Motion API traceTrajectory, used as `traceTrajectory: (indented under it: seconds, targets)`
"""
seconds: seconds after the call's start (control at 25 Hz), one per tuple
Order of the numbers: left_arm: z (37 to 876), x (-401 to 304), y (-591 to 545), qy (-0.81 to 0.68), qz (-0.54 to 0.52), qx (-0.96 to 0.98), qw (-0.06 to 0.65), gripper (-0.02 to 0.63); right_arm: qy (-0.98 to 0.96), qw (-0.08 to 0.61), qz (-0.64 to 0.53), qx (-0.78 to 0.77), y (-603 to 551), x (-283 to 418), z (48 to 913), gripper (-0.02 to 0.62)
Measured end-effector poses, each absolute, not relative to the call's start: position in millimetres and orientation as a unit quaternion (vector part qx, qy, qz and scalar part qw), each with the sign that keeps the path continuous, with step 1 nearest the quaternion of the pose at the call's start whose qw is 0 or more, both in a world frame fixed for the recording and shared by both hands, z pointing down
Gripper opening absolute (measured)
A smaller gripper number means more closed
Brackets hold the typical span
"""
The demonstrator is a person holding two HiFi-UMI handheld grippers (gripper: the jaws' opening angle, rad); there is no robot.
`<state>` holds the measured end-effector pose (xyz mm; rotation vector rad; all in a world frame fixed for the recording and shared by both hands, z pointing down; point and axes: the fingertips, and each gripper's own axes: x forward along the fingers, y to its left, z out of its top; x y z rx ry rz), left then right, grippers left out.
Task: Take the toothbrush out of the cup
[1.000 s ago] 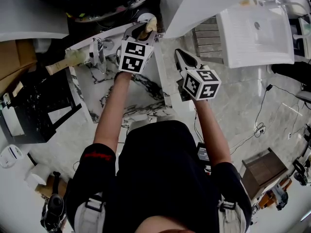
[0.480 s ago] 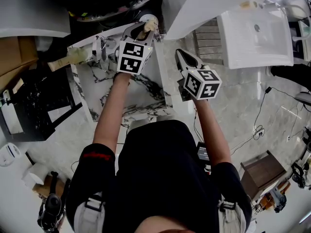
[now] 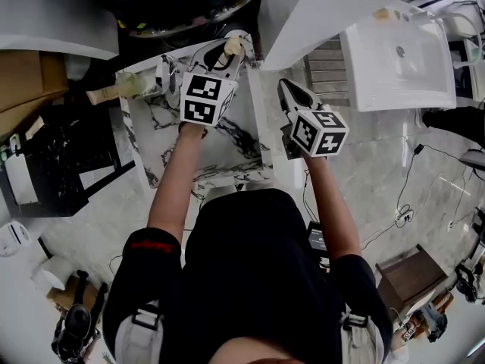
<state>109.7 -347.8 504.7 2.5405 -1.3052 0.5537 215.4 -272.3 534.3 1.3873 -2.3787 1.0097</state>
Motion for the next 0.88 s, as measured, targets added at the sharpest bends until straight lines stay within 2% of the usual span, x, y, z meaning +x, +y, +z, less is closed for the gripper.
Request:
traceTrajectory:
  seconds: [0.88]
  targets:
    - [436, 81, -278, -0.468, 0.112, 0.868, 0.123, 0.091, -0.842, 0.088, 0.292, 0.445, -269, 185, 476, 0.034]
